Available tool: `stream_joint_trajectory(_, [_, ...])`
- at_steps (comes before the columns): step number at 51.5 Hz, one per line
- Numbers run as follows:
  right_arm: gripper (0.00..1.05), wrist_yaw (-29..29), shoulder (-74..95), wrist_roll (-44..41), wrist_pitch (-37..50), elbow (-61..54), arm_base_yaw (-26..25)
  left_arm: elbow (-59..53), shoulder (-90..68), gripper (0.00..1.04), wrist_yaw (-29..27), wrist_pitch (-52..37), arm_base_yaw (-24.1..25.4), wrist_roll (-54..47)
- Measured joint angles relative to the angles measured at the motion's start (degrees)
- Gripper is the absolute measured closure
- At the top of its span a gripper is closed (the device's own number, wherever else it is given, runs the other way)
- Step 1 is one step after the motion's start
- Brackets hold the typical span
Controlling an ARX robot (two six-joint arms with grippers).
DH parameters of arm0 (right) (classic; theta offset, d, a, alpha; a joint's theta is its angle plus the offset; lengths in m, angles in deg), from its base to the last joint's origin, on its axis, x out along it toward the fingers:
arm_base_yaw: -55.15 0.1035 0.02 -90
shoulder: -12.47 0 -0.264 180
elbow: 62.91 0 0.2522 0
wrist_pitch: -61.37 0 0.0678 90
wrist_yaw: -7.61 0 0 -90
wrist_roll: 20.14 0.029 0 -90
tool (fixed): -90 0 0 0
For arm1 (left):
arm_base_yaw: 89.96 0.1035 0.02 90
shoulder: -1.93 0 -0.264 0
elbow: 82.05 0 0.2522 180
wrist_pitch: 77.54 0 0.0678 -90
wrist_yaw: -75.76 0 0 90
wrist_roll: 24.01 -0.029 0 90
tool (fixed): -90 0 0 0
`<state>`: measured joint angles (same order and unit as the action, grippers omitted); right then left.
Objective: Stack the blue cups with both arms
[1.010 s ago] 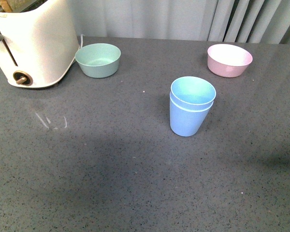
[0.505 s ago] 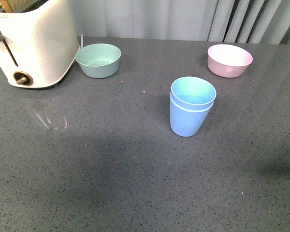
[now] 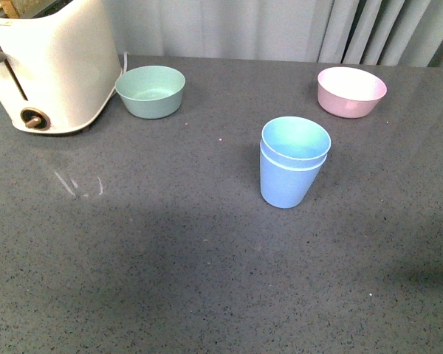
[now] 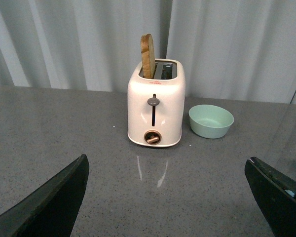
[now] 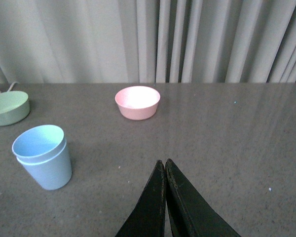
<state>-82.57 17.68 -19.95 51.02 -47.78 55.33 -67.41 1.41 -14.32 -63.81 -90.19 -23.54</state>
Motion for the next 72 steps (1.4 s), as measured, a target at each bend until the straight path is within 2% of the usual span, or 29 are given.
stream_joint_trajectory(3, [1.03, 0.17, -4.26, -0.02, -2.97, 0.00, 0.00, 0.00, 0.00, 0.09, 0.00, 0.00, 0.00, 0.00])
stream_joint_trajectory(24, [1.01, 0.17, -4.83, -0.09, -3.28, 0.00, 0.00, 0.00, 0.00, 0.09, 0.00, 0.00, 0.00, 0.00])
stream_joint_trajectory(29, [0.82, 0.17, -4.85, -0.04, -3.28, 0.00, 0.00, 0.00, 0.00, 0.09, 0.00, 0.00, -0.02, 0.00])
stream_joint_trajectory(36, [0.63, 0.17, -4.85, -0.04, -3.28, 0.00, 0.00, 0.00, -0.02, 0.09, -0.02, 0.00, -0.02, 0.00])
stream_joint_trajectory(49, [0.07, 0.17, -4.85, 0.00, -3.28, 0.00, 0.00, 0.00, 0.00, 0.09, 0.00, 0.00, -0.02, 0.02])
stream_joint_trajectory(72, [0.09, 0.17, -4.85, -0.02, -3.28, 0.00, 0.00, 0.00, -0.02, 0.09, -0.02, 0.00, -0.02, 0.00])
